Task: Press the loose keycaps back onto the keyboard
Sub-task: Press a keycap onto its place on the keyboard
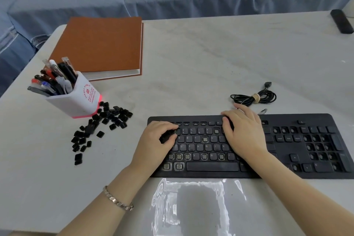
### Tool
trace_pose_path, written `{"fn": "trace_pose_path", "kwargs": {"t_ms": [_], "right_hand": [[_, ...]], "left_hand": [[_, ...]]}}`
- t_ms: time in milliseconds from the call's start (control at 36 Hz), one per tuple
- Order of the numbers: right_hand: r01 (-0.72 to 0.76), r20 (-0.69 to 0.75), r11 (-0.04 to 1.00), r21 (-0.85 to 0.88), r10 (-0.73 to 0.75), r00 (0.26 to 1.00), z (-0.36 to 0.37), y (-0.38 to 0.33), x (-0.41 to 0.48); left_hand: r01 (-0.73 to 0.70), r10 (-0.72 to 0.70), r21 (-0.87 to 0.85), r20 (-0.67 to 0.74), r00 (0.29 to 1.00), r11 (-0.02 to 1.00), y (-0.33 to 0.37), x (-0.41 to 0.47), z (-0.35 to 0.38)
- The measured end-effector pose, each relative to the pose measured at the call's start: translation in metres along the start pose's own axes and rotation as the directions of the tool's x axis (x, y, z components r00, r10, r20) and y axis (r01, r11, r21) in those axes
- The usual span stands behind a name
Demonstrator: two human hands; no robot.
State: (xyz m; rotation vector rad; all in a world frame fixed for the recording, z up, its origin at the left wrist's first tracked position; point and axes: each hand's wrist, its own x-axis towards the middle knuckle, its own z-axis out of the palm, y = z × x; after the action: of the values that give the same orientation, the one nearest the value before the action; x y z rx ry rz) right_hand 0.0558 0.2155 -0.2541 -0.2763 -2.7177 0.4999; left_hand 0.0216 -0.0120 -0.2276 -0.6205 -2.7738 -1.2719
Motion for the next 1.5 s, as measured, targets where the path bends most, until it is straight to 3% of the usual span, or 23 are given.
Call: {"fn": "trace_pose_path", "kwargs": {"t_ms": [361,639,972,1500], "right_hand": [[0.008,-0.016,1.0,-0.013,-0.008,1.0,0.0,-0.002,0.001],[0.008,-0.015,1.0,-0.027,-0.008,1.0,0.0,-0.001,0.001],[0.007,-0.025,1.0,-0.016,-0.008,1.0,0.002,-0.001,0.001],[0.008,-0.028,1.0,-0.014,-0.009,1.0,0.002,0.0,0.001]], "left_hand": [[-0.021,0.021,-0.01,-0.039,0.999,1.0,-0.005,0.006,0.002],[-0.162,0.156,0.095,0.071,0.985,0.982,-0.007,0.014,-0.004],[-0.12,0.121,-0.01,0.066,0.991,0.993,-0.014,0.012,-0.002],[-0.085,0.085,-0.028,0.013,0.996,0.996,-0.01,0.01,-0.002]]}}
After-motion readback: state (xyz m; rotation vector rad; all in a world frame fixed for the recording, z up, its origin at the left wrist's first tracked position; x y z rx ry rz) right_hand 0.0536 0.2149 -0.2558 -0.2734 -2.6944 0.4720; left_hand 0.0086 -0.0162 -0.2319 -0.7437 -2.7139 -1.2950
